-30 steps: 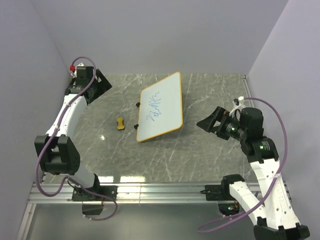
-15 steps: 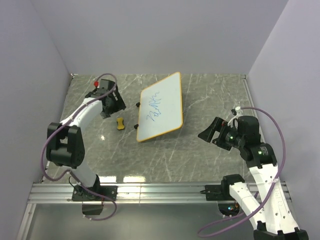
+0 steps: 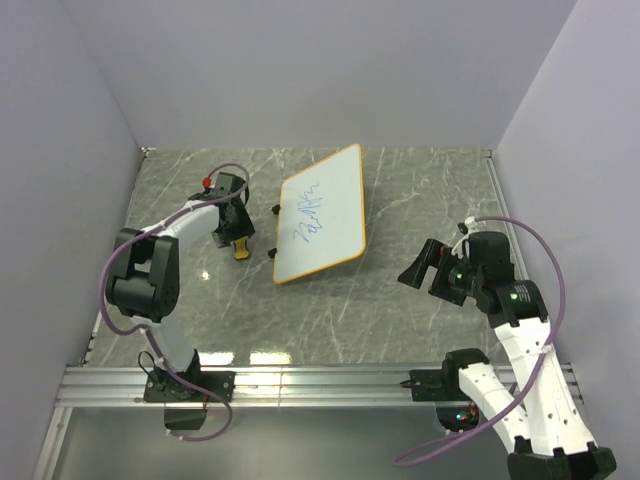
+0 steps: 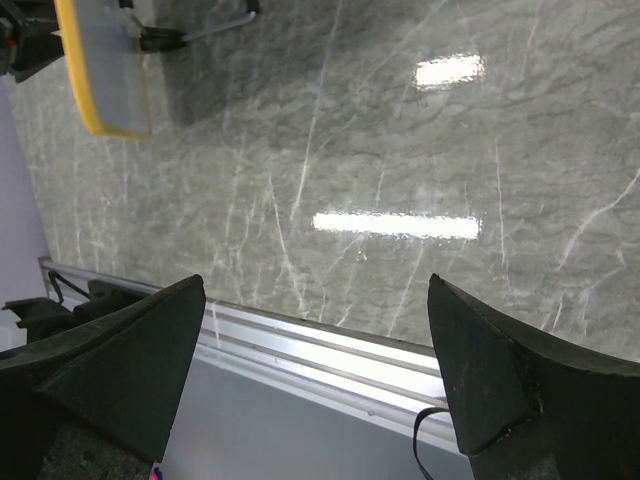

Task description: Erase the whiteboard

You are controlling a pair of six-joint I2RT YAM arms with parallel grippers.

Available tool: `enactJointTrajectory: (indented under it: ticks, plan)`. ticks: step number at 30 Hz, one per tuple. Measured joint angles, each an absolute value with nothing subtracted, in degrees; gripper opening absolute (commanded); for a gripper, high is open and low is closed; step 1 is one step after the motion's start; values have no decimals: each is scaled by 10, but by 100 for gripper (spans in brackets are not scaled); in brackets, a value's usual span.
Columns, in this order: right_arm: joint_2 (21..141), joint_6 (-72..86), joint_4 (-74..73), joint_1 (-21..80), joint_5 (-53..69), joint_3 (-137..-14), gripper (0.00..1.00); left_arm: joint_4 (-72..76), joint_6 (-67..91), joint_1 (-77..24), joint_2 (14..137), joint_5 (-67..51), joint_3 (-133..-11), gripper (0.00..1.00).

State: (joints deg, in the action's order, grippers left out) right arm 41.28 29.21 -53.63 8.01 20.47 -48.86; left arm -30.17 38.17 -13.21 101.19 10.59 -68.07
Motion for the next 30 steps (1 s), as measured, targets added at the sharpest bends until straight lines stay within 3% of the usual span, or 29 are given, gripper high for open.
enactJointTrajectory:
  ticks: [9,12,13,15,16,17,30]
  plan:
    - [449,288,-535,80,195,-497,98,-292,370,-133,1047,106,-681,52]
    - [458,286,-534,80,191,-504,98,-289,366,-134,1054,106,-681,37]
    - [461,286,-534,80,190,-509,98,-288,365,-134,1057,106,-681,27]
    - [467,286,-532,80,190,-518,97,-287,364,-134,1058,106,-682,17]
    - [470,286,-531,80,190,-524,97,-287,362,-135,1058,106,-683,4]
    - [474,286,-532,80,190,-531,97,-287,362,-135,1058,106,-685,0]
    - [649,294,-460,80,264,-722,96,-315,353,-135,1068,72,-766,0]
